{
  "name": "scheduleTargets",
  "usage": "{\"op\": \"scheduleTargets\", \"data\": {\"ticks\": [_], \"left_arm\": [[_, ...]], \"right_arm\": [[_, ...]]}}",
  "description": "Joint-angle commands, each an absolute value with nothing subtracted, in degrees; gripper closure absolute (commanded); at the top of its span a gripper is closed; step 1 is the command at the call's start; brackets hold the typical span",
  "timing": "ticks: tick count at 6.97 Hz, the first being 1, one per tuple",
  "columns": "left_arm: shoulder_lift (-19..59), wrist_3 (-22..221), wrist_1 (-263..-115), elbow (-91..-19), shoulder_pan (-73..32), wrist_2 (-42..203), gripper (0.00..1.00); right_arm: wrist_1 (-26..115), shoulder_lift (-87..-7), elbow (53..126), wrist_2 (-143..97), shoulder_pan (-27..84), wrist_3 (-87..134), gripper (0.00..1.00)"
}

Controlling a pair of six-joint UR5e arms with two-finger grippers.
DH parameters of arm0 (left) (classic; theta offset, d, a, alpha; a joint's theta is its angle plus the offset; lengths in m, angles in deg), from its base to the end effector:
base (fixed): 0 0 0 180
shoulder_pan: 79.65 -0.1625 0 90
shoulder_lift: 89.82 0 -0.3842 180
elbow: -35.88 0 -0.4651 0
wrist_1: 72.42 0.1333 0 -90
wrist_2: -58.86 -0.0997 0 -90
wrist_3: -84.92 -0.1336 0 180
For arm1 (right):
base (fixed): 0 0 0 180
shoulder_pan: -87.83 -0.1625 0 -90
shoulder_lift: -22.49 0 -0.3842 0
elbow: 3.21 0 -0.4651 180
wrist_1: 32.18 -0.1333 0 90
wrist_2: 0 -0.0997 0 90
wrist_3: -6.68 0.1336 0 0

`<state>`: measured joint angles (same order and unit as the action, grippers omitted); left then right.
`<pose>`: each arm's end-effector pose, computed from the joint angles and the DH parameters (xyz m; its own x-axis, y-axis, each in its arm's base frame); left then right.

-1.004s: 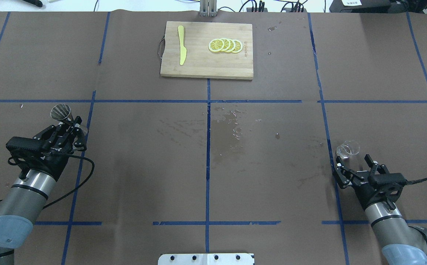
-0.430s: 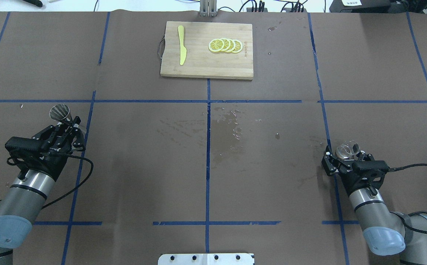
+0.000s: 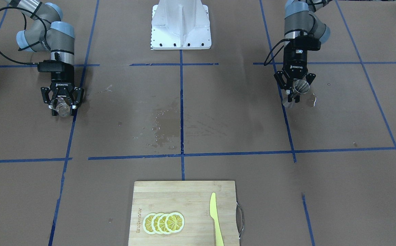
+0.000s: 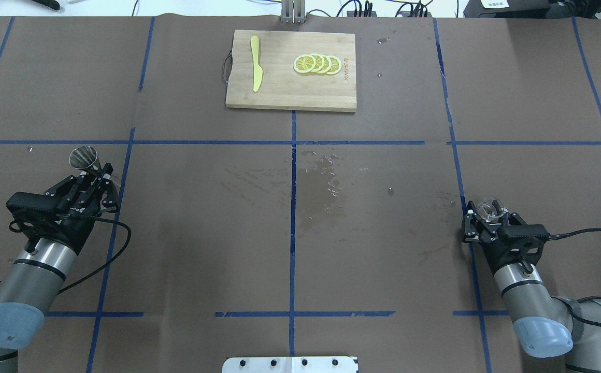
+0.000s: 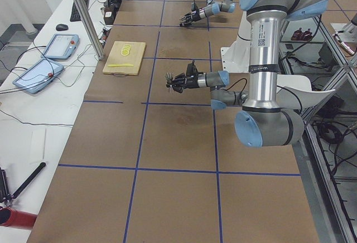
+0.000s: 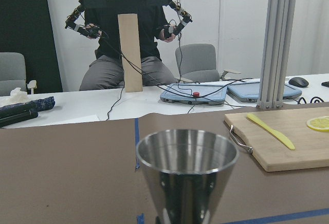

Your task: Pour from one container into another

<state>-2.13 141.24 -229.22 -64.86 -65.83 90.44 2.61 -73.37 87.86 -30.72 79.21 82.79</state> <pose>0.4631 -0.3684 0.3996 0.7190 0.1222 -0.6842 0.6325 0.2932 0.7170 -0.4971 -0.3263 0.5502 0.7872 -0.0047 0.6167 -0.5590 0.4168 0.7168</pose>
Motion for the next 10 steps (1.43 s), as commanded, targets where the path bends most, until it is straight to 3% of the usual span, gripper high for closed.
{"op": "scheduleTargets", "data": {"ticks": [1,3,6,8,10], "left_arm": [[-1.93,140.99,-229.22,-65.28,-65.76,90.50,1.00],[0.77,140.21,-228.87,-65.37,-64.80,91.46,1.00],[13.59,125.99,-228.34,-61.69,-64.19,93.67,1.00],[23.86,121.14,-228.16,-52.06,-62.60,97.71,1.00],[29.68,120.86,-227.99,-48.25,-61.98,101.65,1.00]], "right_arm": [[2.54,-73.31,90.11,-32.06,77.91,79.12,0.89],[2.71,-72.53,97.57,-38.46,71.51,68.60,0.90],[4.72,-61.48,98.57,-46.03,65.60,54.08,0.90],[11.90,-52.53,99.01,-47.72,65.51,50.72,0.89],[26.87,-45.75,105.29,-47.98,66.21,49.66,0.87]]}}
